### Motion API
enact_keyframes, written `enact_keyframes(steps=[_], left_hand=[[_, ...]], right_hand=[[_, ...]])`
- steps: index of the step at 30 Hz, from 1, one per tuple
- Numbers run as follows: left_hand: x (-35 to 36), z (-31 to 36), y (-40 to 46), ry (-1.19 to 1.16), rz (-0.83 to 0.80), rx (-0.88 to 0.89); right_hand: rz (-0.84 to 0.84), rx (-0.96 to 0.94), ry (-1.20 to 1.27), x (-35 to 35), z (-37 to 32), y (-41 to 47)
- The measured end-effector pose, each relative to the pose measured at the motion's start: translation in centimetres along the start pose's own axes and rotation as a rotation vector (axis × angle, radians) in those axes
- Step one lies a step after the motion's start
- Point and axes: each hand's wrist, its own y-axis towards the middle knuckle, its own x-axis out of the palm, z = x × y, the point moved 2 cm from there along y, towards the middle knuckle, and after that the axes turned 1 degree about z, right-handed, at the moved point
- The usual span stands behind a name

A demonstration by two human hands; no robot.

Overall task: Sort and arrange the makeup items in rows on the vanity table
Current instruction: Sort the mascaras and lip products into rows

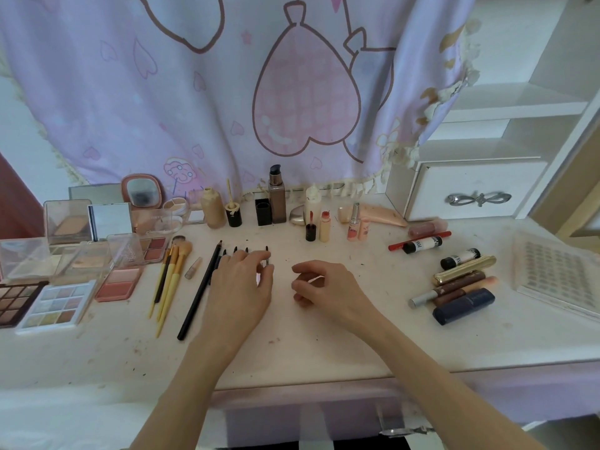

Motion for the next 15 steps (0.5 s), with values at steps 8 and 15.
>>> enact_keyframes(steps=[8, 15], left_hand=[[3.4, 5.7, -2.1, -0.084, -0.076, 0.325], [8.5, 10.3, -1.9, 0.022, -0.328, 0.532]], right_hand=[[0.175, -0.058, -0.003, -7.7, 2.7, -4.4], [0.381, -0.054, -0.325, -14.9, 5.6, -4.5]])
